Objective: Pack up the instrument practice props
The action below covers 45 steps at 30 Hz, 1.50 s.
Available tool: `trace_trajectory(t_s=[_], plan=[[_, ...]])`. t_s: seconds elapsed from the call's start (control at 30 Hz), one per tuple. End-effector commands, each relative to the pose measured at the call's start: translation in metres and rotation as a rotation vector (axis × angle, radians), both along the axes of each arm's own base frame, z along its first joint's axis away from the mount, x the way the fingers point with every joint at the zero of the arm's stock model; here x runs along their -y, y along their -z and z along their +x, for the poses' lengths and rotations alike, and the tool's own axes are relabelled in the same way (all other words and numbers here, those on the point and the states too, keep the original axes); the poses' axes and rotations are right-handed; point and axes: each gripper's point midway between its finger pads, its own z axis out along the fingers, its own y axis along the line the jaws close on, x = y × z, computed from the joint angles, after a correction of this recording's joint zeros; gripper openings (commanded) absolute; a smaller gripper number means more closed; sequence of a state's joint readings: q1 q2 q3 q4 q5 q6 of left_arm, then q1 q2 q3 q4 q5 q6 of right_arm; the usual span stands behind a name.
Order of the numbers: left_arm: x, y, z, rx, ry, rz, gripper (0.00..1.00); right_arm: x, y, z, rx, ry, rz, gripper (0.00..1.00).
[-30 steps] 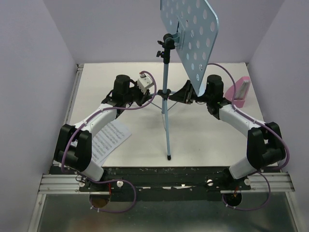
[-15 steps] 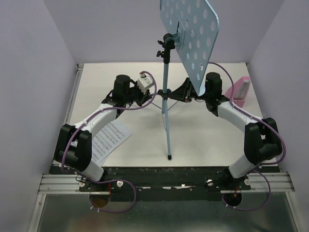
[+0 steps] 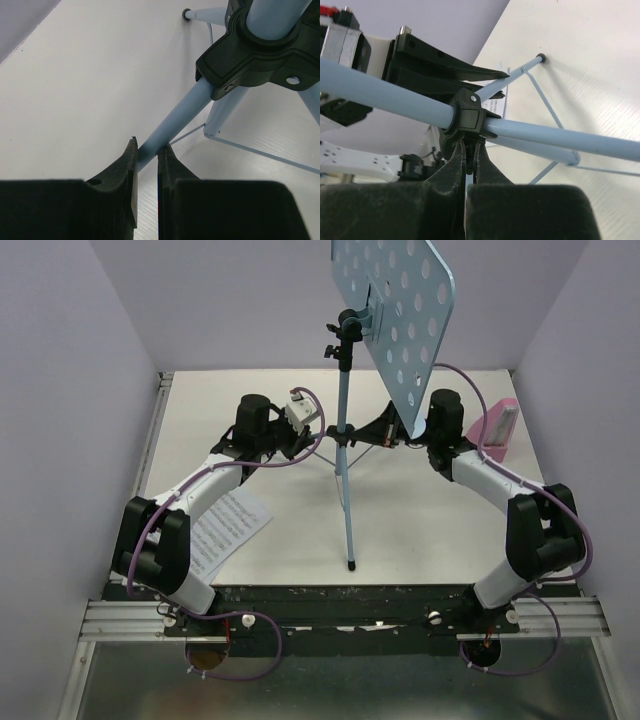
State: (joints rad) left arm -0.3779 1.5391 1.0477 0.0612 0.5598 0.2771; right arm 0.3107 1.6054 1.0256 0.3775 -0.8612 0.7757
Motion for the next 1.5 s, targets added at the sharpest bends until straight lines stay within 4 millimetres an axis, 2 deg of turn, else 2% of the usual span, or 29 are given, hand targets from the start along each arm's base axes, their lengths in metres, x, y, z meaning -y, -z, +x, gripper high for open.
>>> trace_trajectory(t_s=[0.0,0.07,0.2,0.4,0.57,0.63,0.73,0.77,0.8,0.83,0.9,0.93,0.97,1.07,1.13,1.17,1.27,1.4,1.47], plan=[[0.003,0.062,-0.046,-0.336,0.016,0.039,0.00,-0.003,0.007,-0.019,0.323,-0.155,-0.094,0.00],[0.003,0.062,-0.044,-0.337,0.015,0.038,0.00,0.001,0.017,-0.020,0.439,-0.174,-0.174,0.00],[0.003,0.061,-0.041,-0.335,0.015,0.040,0.00,0.010,0.030,-0.011,0.792,-0.196,-0.354,0.00],[0.003,0.061,-0.039,-0.330,0.021,0.040,0.00,0.012,0.035,0.000,1.384,-0.236,-0.560,0.01],[0.001,0.062,-0.040,-0.328,0.031,0.047,0.00,0.005,0.058,-0.017,2.034,-0.437,-0.713,0.00],[-0.001,0.061,-0.039,-0.324,0.026,0.047,0.00,0.003,0.069,-0.024,2.232,-0.495,-0.735,0.00],[-0.005,0.059,-0.038,-0.315,0.022,0.043,0.00,0.002,0.076,-0.033,2.346,-0.530,-0.722,0.02],[-0.005,0.056,-0.037,-0.308,0.023,0.038,0.00,0.002,0.075,-0.035,2.347,-0.532,-0.720,0.13],[-0.006,0.054,-0.037,-0.302,0.020,0.034,0.00,0.003,0.070,-0.036,2.335,-0.525,-0.721,0.33],[-0.007,0.052,-0.036,-0.295,0.021,0.031,0.00,0.005,0.067,-0.036,2.294,-0.516,-0.725,0.43],[-0.008,0.047,-0.035,-0.283,0.019,0.023,0.00,0.011,0.058,-0.037,2.193,-0.486,-0.738,0.54],[-0.009,0.045,-0.035,-0.276,0.021,0.020,0.00,0.016,0.058,-0.041,2.131,-0.490,-0.749,0.66],[-0.008,0.043,-0.035,-0.274,0.026,0.014,0.00,0.021,0.056,-0.044,2.076,-0.484,-0.766,0.70],[-0.007,0.042,-0.035,-0.277,0.035,0.001,0.00,0.040,0.056,-0.048,1.747,-0.388,-0.796,0.76],[-0.005,0.041,-0.033,-0.279,0.042,-0.008,0.00,0.055,0.053,-0.036,1.430,-0.215,-0.815,0.77],[-0.004,0.041,-0.033,-0.285,0.042,-0.013,0.00,0.068,0.052,-0.024,1.251,-0.089,-0.847,0.77],[-0.002,0.040,-0.032,-0.297,0.047,-0.023,0.00,0.094,0.072,-0.012,0.754,0.124,-0.828,0.75],[0.000,0.040,-0.031,-0.299,0.043,-0.033,0.00,0.084,0.071,-0.023,0.418,0.200,-0.526,0.72],[0.000,0.041,-0.031,-0.306,0.042,-0.034,0.00,0.072,0.065,-0.028,0.348,0.175,-0.439,0.72]])
